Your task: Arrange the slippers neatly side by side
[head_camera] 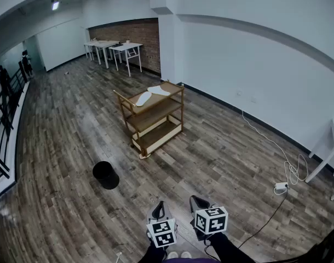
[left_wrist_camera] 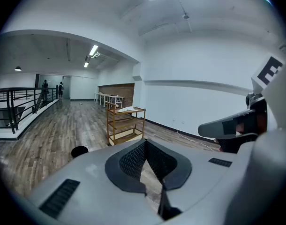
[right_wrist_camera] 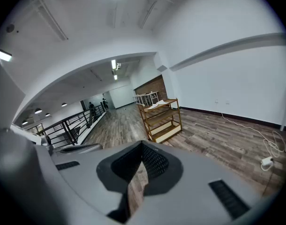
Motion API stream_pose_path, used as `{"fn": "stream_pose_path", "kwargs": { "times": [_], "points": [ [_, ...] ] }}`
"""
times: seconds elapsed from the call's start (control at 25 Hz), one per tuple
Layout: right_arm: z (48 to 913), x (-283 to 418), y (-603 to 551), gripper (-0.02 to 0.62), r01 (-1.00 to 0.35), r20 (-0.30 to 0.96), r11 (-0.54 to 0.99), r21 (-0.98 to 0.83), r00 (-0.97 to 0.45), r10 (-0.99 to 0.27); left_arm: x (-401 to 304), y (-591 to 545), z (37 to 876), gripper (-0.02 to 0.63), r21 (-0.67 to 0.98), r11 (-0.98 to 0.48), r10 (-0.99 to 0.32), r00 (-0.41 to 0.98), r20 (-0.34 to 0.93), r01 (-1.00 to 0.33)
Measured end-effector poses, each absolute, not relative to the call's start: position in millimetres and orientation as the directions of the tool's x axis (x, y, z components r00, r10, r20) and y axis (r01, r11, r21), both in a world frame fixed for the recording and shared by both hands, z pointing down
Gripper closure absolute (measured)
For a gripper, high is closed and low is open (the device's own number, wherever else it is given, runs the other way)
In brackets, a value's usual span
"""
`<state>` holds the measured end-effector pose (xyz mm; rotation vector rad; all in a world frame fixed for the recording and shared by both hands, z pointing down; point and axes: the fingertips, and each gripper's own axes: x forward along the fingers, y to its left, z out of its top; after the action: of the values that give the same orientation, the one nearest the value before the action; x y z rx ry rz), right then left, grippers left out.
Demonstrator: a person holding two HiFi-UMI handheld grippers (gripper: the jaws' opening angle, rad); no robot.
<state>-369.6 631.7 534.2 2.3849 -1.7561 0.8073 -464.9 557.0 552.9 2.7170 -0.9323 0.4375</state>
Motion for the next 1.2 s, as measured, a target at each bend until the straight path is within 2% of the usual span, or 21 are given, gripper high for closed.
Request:
{"fn": "stream_pose_path", "kwargs": {
  "times": [0.72, 1.2],
  "points": [
    [532, -370, 629, 0.597, -0.899, 0.429, -0.358, -0.253, 0.228, -0.874, -468, 557, 557, 0.604, 0.118, -0.775, -0.549, 0.755, 0.359, -0.621],
    [523, -373, 637, 0.597, -0.876, 0.408, -0.39, -0.284, 0.258, -0.876, -494, 558, 566, 0.604, 0.147, -0.751, -0.557, 0.737, 0.383, -0.644]
  ]
}}
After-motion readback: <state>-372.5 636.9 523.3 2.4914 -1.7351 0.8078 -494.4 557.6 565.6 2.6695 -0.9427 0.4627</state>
